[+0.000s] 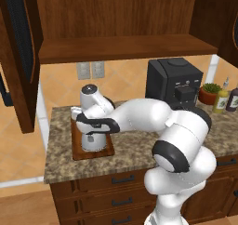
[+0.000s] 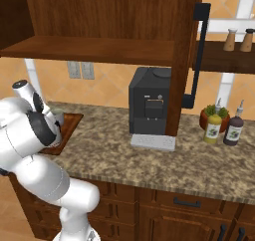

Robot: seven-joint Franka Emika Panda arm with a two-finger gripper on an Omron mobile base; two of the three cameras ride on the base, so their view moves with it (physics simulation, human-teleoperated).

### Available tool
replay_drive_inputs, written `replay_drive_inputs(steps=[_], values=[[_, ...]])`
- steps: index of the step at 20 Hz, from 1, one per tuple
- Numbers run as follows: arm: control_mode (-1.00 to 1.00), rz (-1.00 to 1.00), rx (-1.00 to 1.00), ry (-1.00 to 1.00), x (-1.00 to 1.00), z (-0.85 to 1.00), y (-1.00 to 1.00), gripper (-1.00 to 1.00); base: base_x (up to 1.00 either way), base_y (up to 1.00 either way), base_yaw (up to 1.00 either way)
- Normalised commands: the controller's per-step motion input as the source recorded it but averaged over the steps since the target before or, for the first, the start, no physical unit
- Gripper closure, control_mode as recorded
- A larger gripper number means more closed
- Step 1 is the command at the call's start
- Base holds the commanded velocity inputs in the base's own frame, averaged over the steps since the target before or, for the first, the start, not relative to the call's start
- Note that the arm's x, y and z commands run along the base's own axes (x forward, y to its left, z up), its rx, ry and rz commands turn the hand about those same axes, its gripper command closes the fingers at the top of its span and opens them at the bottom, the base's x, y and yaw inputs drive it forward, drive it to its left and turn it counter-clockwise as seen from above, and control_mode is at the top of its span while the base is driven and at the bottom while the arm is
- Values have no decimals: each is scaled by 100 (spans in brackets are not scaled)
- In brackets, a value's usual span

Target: Pick the kettle from the counter and place it on the tray. Then pick the mug from the cabinet and place it on the tray. Then close the cabinet doors.

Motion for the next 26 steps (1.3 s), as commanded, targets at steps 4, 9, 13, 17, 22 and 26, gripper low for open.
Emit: replay_drive_inputs(steps=[4, 9, 13, 17, 22, 26], values=[[-100, 0, 0, -2, 10, -7, 0, 100, 0, 0, 0], [-100, 0, 1, -9, -1, -14, -2, 100, 0, 0, 0], [-100, 0, 1, -11, -7, -20, -6, -100, 0, 0, 0], [-100, 0, 4, -10, -5, -12, -16, -100, 0, 0, 0], [-100, 0, 6, 0, -8, 0, -6, -100, 0, 0, 0], [-100, 0, 7, 1, -19, 2, -12, -100, 0, 0, 0]])
